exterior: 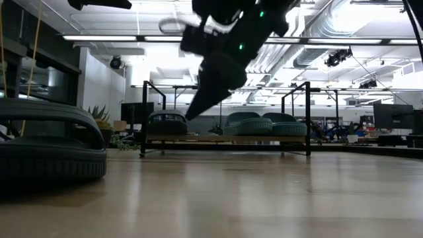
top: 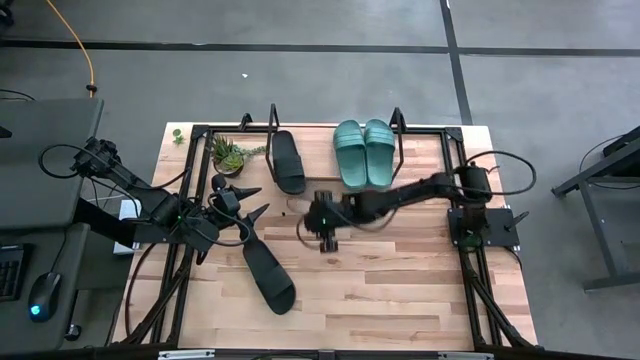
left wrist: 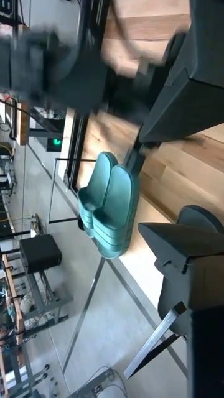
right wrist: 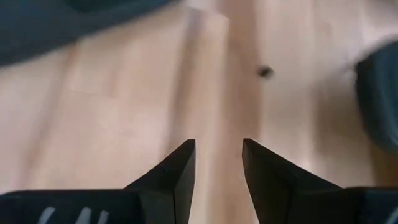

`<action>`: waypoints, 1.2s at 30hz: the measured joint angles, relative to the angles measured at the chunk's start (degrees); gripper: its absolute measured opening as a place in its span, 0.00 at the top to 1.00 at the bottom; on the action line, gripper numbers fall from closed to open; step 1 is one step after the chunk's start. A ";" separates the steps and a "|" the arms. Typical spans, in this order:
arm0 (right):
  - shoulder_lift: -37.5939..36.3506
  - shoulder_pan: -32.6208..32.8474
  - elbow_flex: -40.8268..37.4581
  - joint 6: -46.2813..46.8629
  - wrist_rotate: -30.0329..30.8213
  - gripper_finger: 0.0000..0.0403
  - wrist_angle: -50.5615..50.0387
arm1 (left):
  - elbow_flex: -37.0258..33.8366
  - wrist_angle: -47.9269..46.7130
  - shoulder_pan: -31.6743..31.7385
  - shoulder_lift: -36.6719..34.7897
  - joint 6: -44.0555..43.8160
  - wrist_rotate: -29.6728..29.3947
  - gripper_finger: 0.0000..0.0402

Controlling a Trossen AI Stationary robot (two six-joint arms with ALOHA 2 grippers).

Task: Pick and place slides into the shelf
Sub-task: Put the black slide on the shelf

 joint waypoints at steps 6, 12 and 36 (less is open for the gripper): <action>0.04 8.41 0.00 0.26 6.45 0.70 2.74 | 0.00 0.00 0.01 0.00 0.09 -0.01 0.48; 0.09 13.80 0.00 0.90 12.96 0.70 6.28 | 0.00 0.00 0.00 0.00 0.10 -0.02 0.48; 9.88 22.19 7.66 -6.70 16.38 0.68 14.97 | 0.00 0.00 0.01 0.02 0.11 -1.09 0.48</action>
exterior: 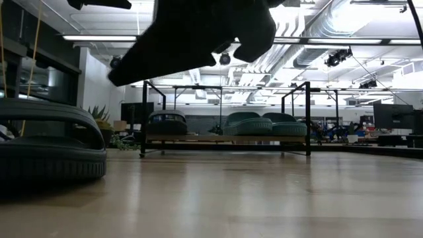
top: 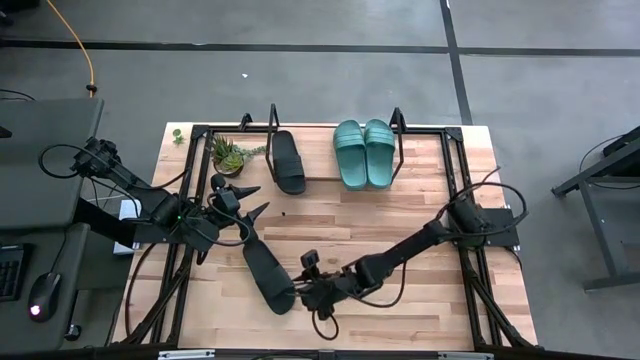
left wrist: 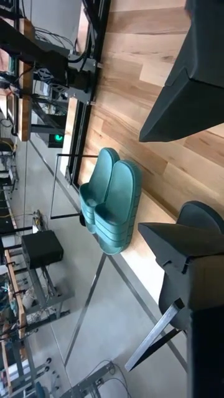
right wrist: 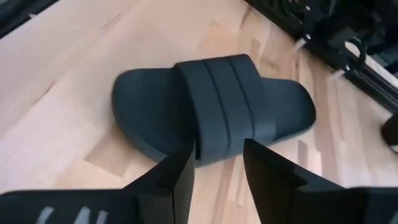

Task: Pick and place slides into the shelf
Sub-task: Put the black slide on the shelf

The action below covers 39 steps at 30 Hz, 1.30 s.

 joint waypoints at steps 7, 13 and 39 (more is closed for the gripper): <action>4.33 -0.11 2.86 -1.78 0.07 0.56 -0.05 | 0.00 0.00 -0.01 0.00 0.00 0.00 0.48; 5.76 -0.07 4.59 -2.94 3.15 0.47 0.49 | 0.00 0.02 0.01 0.00 0.00 0.00 0.48; 10.79 -0.11 4.62 -4.12 7.33 0.46 8.80 | 0.00 0.02 -0.01 -0.02 0.00 0.00 0.48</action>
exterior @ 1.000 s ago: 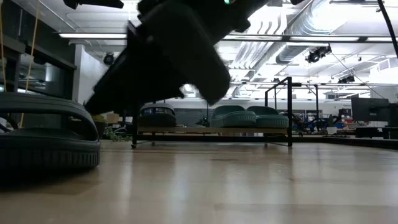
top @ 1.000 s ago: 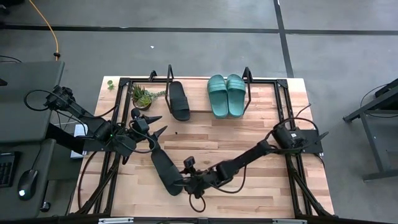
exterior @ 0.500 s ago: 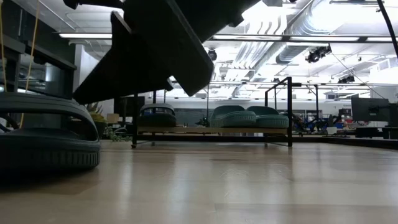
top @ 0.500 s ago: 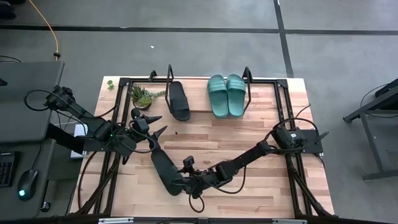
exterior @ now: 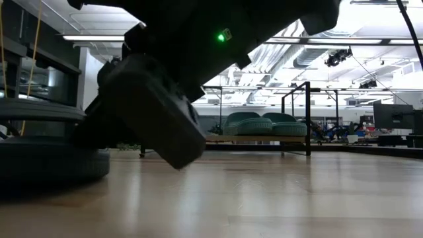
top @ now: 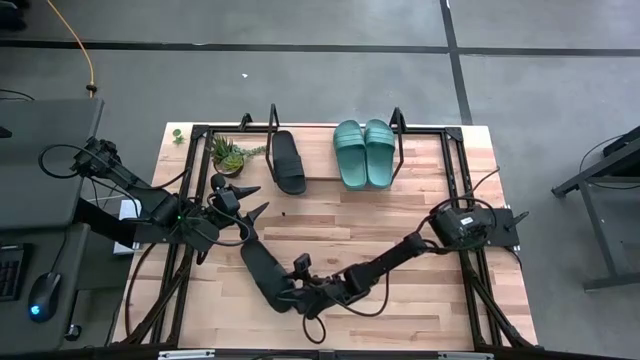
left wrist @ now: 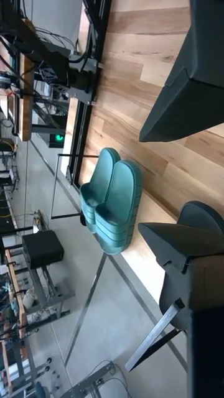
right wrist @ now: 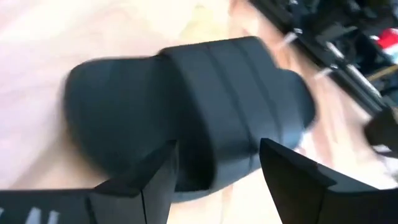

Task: Pick and place slides into the shelf
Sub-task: Put the black slide on the shelf

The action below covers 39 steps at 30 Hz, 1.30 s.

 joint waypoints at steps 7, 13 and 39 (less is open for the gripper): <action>0.00 -0.40 0.00 -0.38 5.24 0.46 1.33 | 0.00 0.01 0.02 0.02 0.00 -0.22 0.48; 0.00 -0.73 -0.02 1.58 5.29 0.47 1.07 | 0.00 -0.02 0.01 0.02 0.00 -0.22 0.48; -0.61 -2.28 -0.02 1.36 2.01 0.99 -2.43 | 0.00 -0.02 0.00 0.02 0.00 -0.22 0.48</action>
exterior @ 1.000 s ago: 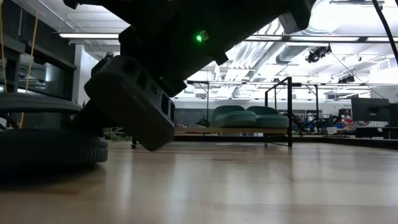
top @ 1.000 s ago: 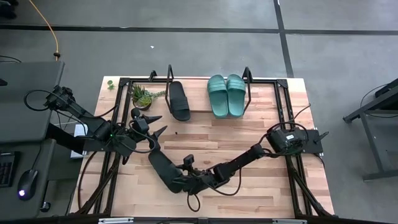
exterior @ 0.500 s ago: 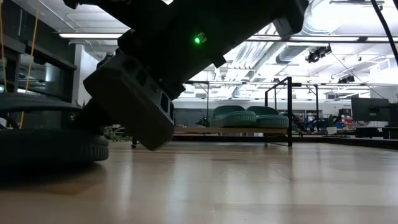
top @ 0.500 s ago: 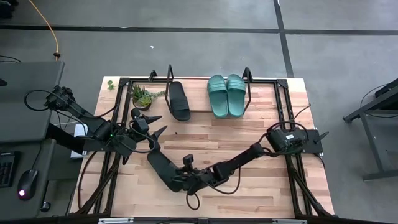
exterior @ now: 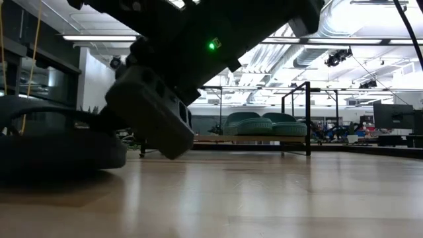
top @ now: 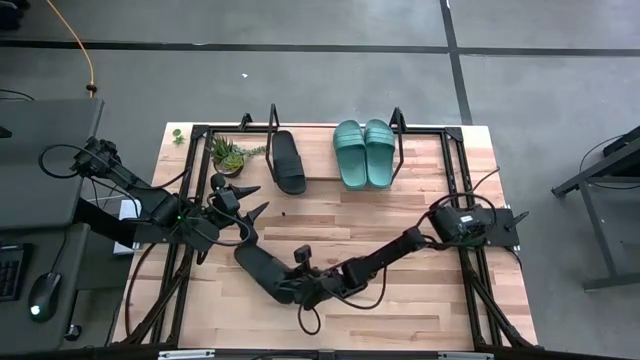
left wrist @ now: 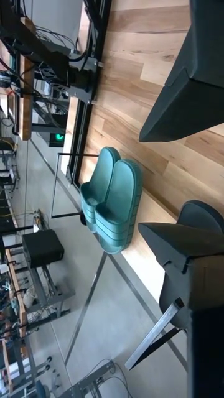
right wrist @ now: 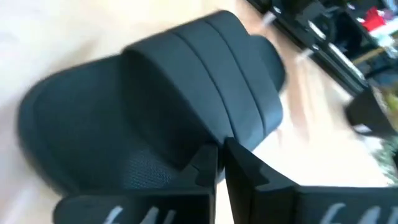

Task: Pick and place slides into the shelf
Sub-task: Put the black slide on the shelf

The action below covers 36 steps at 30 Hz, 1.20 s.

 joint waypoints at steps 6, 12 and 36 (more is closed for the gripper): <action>-3.21 -0.46 -0.04 1.34 6.63 1.00 -6.61 | 0.00 -0.13 0.01 0.00 0.00 -0.09 0.48; -6.88 -0.71 -0.04 3.34 9.88 1.00 -11.67 | 0.00 -0.23 0.00 0.00 0.00 -0.20 0.48; -17.86 -3.42 -0.09 6.36 26.19 1.00 -24.24 | 0.00 -0.74 0.00 -0.02 0.00 -0.20 0.48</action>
